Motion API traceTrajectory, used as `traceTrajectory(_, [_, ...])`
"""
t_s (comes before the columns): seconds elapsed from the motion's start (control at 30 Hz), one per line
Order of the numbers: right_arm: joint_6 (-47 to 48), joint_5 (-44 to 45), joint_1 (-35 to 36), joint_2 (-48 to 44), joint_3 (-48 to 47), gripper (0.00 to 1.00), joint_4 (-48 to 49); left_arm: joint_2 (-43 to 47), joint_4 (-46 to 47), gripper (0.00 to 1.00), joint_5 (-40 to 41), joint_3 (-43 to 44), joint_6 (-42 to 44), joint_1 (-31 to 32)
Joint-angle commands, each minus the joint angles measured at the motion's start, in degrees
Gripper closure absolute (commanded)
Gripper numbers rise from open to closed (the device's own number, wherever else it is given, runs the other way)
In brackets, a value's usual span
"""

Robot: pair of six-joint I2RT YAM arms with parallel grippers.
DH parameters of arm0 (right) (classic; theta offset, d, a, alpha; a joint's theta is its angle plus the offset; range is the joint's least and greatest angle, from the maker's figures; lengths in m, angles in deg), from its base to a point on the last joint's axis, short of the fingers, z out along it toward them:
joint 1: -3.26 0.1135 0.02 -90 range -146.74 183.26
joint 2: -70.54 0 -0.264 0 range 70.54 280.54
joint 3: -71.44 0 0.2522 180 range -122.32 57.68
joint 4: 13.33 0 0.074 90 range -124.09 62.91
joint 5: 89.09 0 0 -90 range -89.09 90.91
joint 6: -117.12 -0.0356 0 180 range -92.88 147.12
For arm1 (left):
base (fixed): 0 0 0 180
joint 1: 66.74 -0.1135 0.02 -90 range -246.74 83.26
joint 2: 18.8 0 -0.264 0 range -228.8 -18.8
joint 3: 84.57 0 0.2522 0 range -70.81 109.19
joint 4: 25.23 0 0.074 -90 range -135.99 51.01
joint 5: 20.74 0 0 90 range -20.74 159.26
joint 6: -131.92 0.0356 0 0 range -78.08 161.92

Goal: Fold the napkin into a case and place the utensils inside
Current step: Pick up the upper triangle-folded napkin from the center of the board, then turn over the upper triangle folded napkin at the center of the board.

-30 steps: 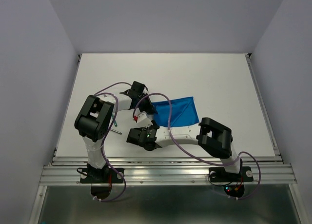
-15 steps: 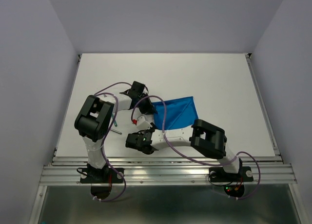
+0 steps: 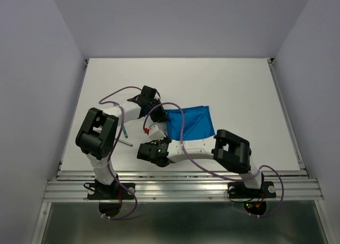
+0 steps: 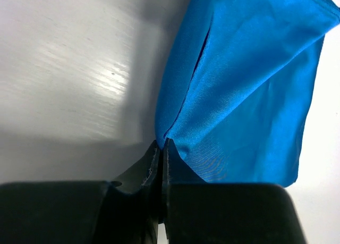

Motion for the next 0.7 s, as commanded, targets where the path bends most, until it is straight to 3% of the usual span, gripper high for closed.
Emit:
traceTrajectory(0.0, [1.94, -3.15, 0.35, -7.85, -0.49, 0.99, 5.65, 6.53, -3.39, 1.0, 1.21, 3.16, 1.74, -1.23])
traceTrajectory(0.2, [5.63, -12.2, 0.35, -9.97, -4.88, 0.99, 9.78, 14.44, -9.54, 1.0, 4.02, 4.39, 3.49, -7.03])
traceTrajectory(0.33, [7.22, -17.56, 0.35, -7.87, -12.68, 0.99, 11.73, 20.41, -17.43, 1.0, 8.58, 6.93, 5.52, -10.98])
traceTrajectory(0.5, [8.71, -23.19, 0.35, -4.17, -23.86, 0.99, 13.57, 26.04, -25.71, 1.0, 18.43, 14.31, 8.42, -16.17])
traceTrajectory(0.67, [9.33, -30.13, 0.35, -4.86, -28.7, 0.99, 18.66, 28.78, -32.13, 1.0, 28.19, 25.21, 10.7, -17.06])
